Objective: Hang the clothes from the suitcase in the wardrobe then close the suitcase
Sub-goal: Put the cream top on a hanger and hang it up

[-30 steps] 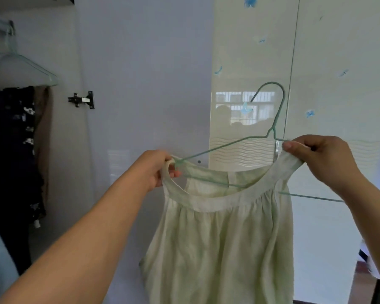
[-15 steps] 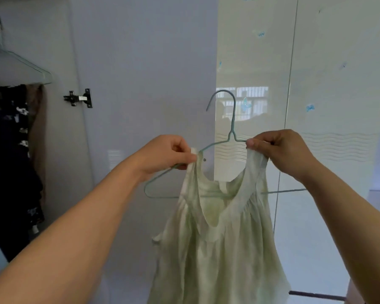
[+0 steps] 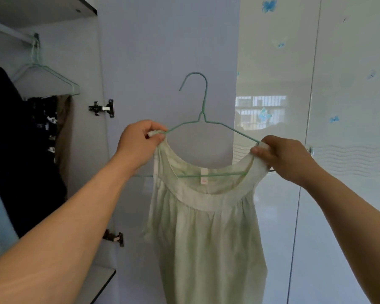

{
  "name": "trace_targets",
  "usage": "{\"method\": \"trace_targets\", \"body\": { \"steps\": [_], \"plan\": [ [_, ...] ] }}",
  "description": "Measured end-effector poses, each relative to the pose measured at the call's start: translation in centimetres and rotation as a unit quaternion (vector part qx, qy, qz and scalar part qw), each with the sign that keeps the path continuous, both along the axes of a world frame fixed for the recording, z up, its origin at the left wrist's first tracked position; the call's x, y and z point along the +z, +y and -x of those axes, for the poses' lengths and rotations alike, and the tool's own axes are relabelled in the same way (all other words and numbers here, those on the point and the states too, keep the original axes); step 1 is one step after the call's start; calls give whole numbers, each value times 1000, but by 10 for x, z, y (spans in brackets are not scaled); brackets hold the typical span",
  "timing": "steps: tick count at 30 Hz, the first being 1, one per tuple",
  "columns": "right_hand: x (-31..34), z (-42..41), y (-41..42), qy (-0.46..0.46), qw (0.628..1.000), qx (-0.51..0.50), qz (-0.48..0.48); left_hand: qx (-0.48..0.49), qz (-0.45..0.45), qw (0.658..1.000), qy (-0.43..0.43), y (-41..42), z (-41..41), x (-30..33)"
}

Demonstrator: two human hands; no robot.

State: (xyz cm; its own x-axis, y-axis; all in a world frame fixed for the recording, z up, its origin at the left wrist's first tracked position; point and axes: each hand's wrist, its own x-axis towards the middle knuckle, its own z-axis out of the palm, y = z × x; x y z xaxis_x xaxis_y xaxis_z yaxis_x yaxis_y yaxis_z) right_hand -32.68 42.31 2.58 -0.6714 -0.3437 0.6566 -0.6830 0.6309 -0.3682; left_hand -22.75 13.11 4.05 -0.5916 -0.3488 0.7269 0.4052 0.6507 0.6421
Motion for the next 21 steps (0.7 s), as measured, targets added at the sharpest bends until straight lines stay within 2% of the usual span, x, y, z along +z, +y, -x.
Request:
{"method": "trace_targets", "body": {
  "steps": [1, 4, 6, 8, 10, 12, 14, 16, 17, 19, 20, 21],
  "plan": [
    [3, 1, -1, 38, 999, -16, 5, -20, -5, 1000, 16, 4, -2, 1],
    [17, 4, 2, 151, 980, -61, 112, -57, -5, 998, 30, 5, -9, 7],
    [21, 7, -2, 115, 987, -42, 100, 43, 60, 996, -45, -4, -12, 10],
    [16, 12, -9, 83, 993, -41, 73, 171, 128, 967, -141, -11, -15, 7],
    [11, 14, -16, 78, 991, -37, 107, 215, 129, 958, -139, -11, -21, 5],
    [12, 14, -26, 44, 992, -1, 122, 212, 137, 962, -105, -6, -26, 9],
    [14, 14, -36, 60, 989, -56, 126, 202, 153, 963, -88, 2, -34, 15],
    [22, 8, -41, 134, 967, -127, 177, 212, 135, 966, -54, 9, -40, 23],
    [25, -3, -45, 190, 949, -118, 221, 224, 123, 966, -38, 12, -42, 28],
    [19, -29, -58, 337, 896, -27, 288, 242, 113, 964, -15, 21, -46, 41],
    [10, -42, -69, 404, 874, 25, 269, 249, 114, 962, 2, 26, -48, 50],
    [-8, -48, -82, 452, 869, 87, 181, 258, 112, 959, 26, 30, -50, 59]
  ]
}}
